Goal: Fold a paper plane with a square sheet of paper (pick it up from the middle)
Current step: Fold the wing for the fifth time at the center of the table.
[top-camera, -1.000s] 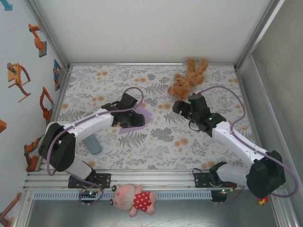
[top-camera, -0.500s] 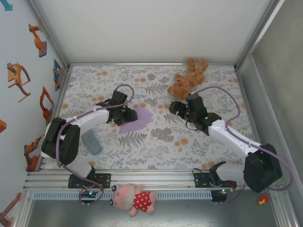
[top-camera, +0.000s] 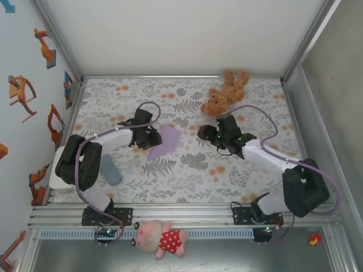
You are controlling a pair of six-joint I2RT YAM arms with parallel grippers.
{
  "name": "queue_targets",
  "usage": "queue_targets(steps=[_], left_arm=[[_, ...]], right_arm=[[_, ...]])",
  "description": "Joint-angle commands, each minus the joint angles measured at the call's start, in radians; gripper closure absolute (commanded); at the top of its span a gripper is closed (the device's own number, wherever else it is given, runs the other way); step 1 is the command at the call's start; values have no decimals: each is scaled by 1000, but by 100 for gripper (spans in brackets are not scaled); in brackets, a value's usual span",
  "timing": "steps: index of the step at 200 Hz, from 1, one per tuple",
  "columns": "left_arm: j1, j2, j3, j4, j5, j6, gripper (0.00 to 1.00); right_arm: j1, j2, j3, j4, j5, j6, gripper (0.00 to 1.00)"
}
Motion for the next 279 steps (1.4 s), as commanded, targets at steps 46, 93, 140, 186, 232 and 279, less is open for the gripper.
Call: queue_targets(steps=[46,93,140,186,232,279], left_arm=[[5,16,-33,-5,-40,8,76],[21,29,-52,20,-5,25,79],[52,47,-85,58,76,19,81],[70,51,-101,64,102,14,85],[79,54,-109,68,115,14,88],[87,63,-111,74,136,19,89]], right_arm=[[101,172,45,176,-119,121,42],[172,309,117,238,-169,158,49],[190,420,133,351,-233,244,59],[202,489,186,333,-238,254,65],[213,547,245,310,-252,263,68],[216,576,252,352,-280,258,67]])
